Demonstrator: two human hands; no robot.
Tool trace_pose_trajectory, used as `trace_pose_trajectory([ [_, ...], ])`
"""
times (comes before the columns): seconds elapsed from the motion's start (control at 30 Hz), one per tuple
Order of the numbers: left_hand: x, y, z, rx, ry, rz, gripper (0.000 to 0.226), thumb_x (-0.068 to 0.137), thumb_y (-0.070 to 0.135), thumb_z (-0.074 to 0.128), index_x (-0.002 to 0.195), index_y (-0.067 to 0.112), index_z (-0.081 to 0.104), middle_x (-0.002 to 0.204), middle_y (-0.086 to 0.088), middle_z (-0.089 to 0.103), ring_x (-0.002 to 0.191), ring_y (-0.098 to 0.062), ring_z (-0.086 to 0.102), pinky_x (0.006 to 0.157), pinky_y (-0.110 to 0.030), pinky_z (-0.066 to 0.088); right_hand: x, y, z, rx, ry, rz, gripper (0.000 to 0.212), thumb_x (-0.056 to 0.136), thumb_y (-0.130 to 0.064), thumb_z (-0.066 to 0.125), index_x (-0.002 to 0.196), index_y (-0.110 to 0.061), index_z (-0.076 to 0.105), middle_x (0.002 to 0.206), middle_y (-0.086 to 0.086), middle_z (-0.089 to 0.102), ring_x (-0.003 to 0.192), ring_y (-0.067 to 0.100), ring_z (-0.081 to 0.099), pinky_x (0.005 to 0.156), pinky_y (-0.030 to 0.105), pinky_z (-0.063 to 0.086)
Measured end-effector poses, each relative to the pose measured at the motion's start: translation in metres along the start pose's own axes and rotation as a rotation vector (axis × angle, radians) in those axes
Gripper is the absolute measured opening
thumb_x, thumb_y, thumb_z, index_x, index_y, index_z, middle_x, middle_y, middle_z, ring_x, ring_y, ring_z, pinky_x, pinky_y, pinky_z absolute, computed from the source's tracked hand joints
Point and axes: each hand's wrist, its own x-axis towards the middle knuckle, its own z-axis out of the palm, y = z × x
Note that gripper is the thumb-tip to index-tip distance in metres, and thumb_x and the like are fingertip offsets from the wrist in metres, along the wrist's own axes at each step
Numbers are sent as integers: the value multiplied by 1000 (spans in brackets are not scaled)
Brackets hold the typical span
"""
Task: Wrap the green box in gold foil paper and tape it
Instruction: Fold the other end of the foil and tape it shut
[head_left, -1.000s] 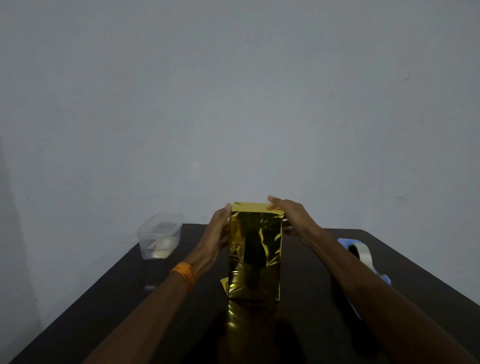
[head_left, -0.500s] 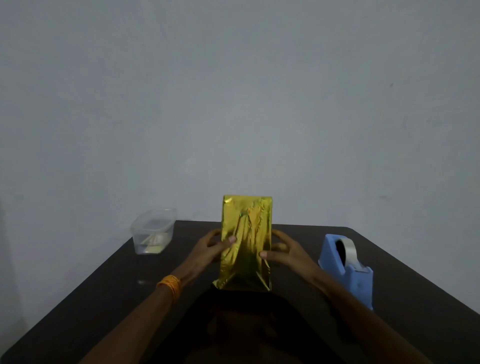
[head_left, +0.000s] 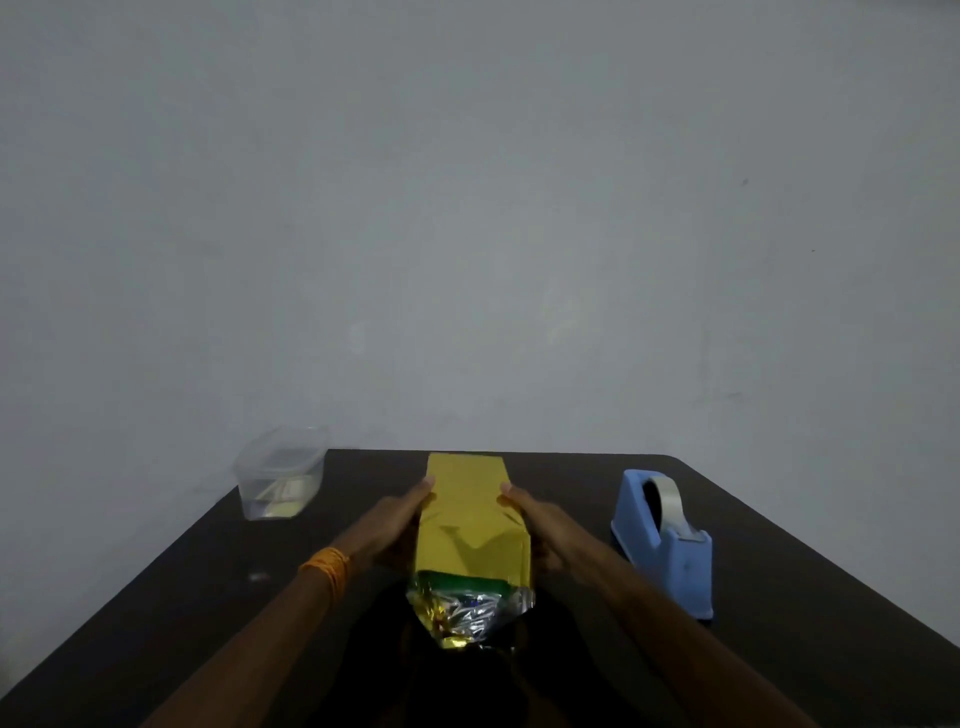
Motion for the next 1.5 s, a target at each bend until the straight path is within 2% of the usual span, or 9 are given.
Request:
trace_pose_trajectory([
  [0.33, -6, -11, 1, 9, 14, -18, 65, 95, 65, 36, 107, 10, 68, 102, -18, 72, 94, -32, 69, 74, -36, 58, -3, 12, -2, -464, 94, -213, 65, 96, -71, 27, 107, -25, 72, 103, -5, 71, 93, 13, 67, 88, 32, 49],
  [0.47, -15, -15, -4, 51, -73, -7, 58, 98, 59, 36, 118, 13, 63, 103, -16, 71, 85, -25, 69, 69, -32, 57, -2, 28, -19, -310, 50, -296, 24, 103, -12, 43, 117, -20, 61, 104, 19, 65, 76, 18, 63, 62, 28, 52],
  [0.6, -23, -17, -9, 20, -142, -8, 45, 102, 47, 35, 135, 17, 44, 109, -21, 64, 88, -24, 66, 66, -29, 55, -7, 40, -24, -369, -160, -387, 73, 86, 18, 54, 138, -33, 45, 126, 9, 57, 95, 16, 66, 74, 26, 52],
  [0.87, -30, -7, -21, -234, -58, 33, 83, 76, 87, 38, 126, 26, 63, 120, -13, 68, 110, -27, 64, 92, -45, 51, -15, 26, -21, -332, -113, -515, 65, 88, 0, 69, 141, -29, 46, 128, 3, 58, 98, 12, 65, 80, 20, 53],
  [0.97, -34, 13, -24, -401, 23, 87, 79, 84, 78, 40, 102, 8, 71, 92, -14, 66, 83, -25, 64, 79, -38, 52, -21, 6, -21, -399, -49, -585, 70, 77, -32, 83, 137, -37, 46, 127, -12, 55, 110, -7, 57, 90, 13, 46],
  [1.07, -38, 38, -23, -391, 99, 154, 72, 88, 74, 38, 84, 9, 69, 72, -10, 64, 63, -20, 62, 62, -30, 48, -26, -23, -19, -389, -34, -629, 42, 84, -20, 77, 110, -43, 54, 101, -19, 62, 95, -18, 56, 86, 9, 42],
  [1.23, -42, 58, -21, -309, 119, 259, 69, 94, 65, 37, 97, 3, 68, 78, -9, 66, 76, -22, 63, 70, -31, 51, -17, -40, -20, -313, -19, -561, 39, 86, -58, 62, 107, -25, 65, 102, -10, 61, 98, 8, 61, 84, 25, 51],
  [1.33, -43, 56, -16, -296, 128, 266, 62, 97, 59, 37, 108, 5, 66, 92, -13, 68, 89, -26, 66, 75, -34, 52, -21, -38, -18, -325, -34, -529, 44, 88, -57, 55, 106, -18, 64, 93, -5, 61, 88, 8, 60, 68, 18, 50],
  [1.5, -42, 59, -9, -250, 214, 342, 26, 102, 27, 43, 104, 15, 67, 104, -17, 69, 86, -23, 67, 70, -31, 51, -21, -32, -23, -287, -43, -489, 48, 88, -60, 56, 114, -21, 63, 113, -1, 64, 105, 9, 62, 75, 21, 54],
])
